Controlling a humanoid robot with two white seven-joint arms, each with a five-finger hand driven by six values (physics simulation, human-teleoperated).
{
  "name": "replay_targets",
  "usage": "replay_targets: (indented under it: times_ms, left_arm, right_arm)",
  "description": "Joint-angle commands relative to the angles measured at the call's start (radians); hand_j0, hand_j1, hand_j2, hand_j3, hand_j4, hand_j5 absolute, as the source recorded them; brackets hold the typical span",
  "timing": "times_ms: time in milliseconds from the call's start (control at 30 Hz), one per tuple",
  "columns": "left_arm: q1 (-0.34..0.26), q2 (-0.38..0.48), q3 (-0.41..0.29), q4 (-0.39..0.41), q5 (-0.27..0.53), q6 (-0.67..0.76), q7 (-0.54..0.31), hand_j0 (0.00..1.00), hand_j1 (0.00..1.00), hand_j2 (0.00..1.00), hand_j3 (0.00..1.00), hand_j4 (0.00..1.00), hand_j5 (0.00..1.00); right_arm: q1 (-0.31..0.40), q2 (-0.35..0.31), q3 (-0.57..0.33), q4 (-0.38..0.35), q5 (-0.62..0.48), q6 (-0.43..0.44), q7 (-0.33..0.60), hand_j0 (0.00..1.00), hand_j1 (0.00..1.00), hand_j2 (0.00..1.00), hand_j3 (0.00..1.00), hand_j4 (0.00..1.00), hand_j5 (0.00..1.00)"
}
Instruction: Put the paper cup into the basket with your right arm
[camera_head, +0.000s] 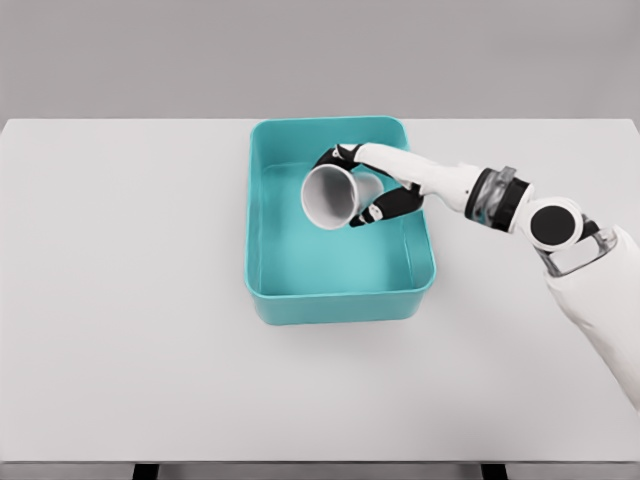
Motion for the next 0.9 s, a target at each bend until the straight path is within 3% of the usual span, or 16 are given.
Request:
replay_targets:
  times_ms: [0, 133, 200, 267, 333, 600, 767, 867]
  left_arm:
    - [0.000, 0.000, 0.000, 0.000, 0.000, 0.000, 0.000, 1.00, 1.00, 1.00, 1.00, 1.00, 1.00]
    - [0.002, 0.000, 0.000, 0.000, 0.000, 0.000, 0.000, 1.00, 1.00, 1.00, 1.00, 1.00, 1.00]
    - [0.002, 0.000, 0.000, 0.000, 0.000, 0.000, 0.000, 1.00, 1.00, 1.00, 1.00, 1.00, 1.00]
    - [0.000, 0.000, 0.000, 0.000, 0.000, 0.000, 0.000, 1.00, 1.00, 1.00, 1.00, 1.00, 1.00]
    - [0.002, 0.000, 0.000, 0.000, 0.000, 0.000, 0.000, 1.00, 1.00, 1.00, 1.00, 1.00, 1.00]
    - [0.002, 0.000, 0.000, 0.000, 0.000, 0.000, 0.000, 1.00, 1.00, 1.00, 1.00, 1.00, 1.00]
    - [0.000, 0.000, 0.000, 0.001, 0.000, 0.000, 0.000, 1.00, 1.00, 1.00, 1.00, 1.00, 1.00]
    - [0.002, 0.000, 0.000, 0.000, 0.000, 0.000, 0.000, 1.00, 1.00, 1.00, 1.00, 1.00, 1.00]
  right_arm:
    - [0.000, -0.001, 0.014, -0.001, 0.011, 0.012, -0.001, 0.57, 0.57, 0.57, 0.57, 0.57, 0.57]
    - [-0.006, -0.001, 0.030, -0.001, 0.042, 0.015, -0.001, 0.57, 0.57, 0.57, 0.57, 0.57, 0.57]
    - [-0.006, -0.001, 0.030, -0.002, 0.042, 0.015, -0.001, 0.63, 0.63, 0.63, 0.63, 0.63, 0.63]
    - [-0.006, -0.001, 0.030, -0.005, 0.042, 0.015, -0.001, 0.72, 0.72, 0.72, 0.72, 0.72, 0.72]
    - [-0.008, -0.001, 0.028, -0.008, 0.044, 0.015, -0.001, 0.99, 0.99, 0.99, 0.99, 0.99, 0.99]
    - [-0.012, -0.018, 0.028, -0.016, 0.044, 0.015, -0.001, 0.99, 0.99, 0.99, 0.99, 0.99, 0.99]
    - [-0.008, -0.107, 0.002, -0.157, 0.022, 0.088, -0.001, 0.99, 0.99, 0.99, 0.99, 0.99, 0.99]
    - [0.023, -0.150, -0.101, -0.168, -0.146, 0.095, -0.001, 0.99, 0.99, 0.99, 0.99, 0.99, 0.99]
